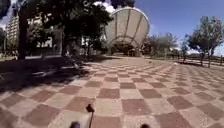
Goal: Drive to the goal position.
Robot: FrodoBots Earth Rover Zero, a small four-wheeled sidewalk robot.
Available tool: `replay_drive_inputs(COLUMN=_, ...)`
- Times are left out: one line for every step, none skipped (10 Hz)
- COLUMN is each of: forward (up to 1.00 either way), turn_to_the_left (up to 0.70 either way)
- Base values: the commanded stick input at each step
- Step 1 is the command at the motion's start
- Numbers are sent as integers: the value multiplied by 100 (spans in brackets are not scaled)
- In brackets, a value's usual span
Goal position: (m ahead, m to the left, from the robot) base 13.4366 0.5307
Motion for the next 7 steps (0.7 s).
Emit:
replay_drive_inputs(forward=100, turn_to_the_left=0)
replay_drive_inputs(forward=100, turn_to_the_left=0)
replay_drive_inputs(forward=100, turn_to_the_left=-8)
replay_drive_inputs(forward=100, turn_to_the_left=-40)
replay_drive_inputs(forward=100, turn_to_the_left=-40)
replay_drive_inputs(forward=100, turn_to_the_left=-40)
replay_drive_inputs(forward=100, turn_to_the_left=-40)
